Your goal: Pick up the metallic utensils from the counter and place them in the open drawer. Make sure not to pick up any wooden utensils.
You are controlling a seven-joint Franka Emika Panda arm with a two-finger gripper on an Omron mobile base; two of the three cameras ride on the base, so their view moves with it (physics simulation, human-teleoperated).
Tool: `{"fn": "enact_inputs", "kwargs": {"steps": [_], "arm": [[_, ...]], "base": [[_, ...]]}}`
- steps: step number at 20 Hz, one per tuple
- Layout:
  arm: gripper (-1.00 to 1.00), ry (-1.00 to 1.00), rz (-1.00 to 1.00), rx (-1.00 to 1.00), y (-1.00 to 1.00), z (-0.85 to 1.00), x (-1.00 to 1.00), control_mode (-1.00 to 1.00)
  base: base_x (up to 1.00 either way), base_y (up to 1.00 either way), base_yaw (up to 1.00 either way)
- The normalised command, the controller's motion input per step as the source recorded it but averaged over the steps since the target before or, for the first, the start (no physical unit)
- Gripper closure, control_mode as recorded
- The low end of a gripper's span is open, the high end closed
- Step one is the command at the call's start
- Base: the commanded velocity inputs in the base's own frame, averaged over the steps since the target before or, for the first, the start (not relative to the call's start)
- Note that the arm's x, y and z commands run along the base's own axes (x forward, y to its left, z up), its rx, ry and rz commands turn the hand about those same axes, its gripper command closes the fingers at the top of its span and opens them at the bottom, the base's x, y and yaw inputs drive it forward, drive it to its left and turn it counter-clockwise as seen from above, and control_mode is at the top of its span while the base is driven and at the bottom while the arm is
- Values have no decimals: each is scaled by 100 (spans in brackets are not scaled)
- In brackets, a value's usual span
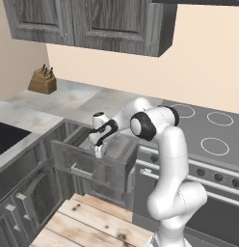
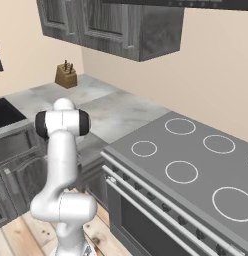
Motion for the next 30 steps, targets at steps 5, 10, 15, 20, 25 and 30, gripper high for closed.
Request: {"fn": "enact_inputs", "kwargs": {"steps": [5, 10, 15, 20, 25, 30], "arm": [[100, 0, -4, 0, 73, -26, -75, -100], [100, 0, -7, 0, 59, -8, -56, -100], [100, 0, -13, 0, 41, 2, -35, -100], [100, 0, -14, 0, 2, 34, -1, -100], [100, 1, -10, -1, 0, 50, 13, -100], [100, 0, -1, -1, -10, 1, 48, -100]], "base": [[0, 0, 0], [0, 0, 0], [0, 0, 0], [0, 0, 0], [0, 0, 0], [0, 0, 0]]}}
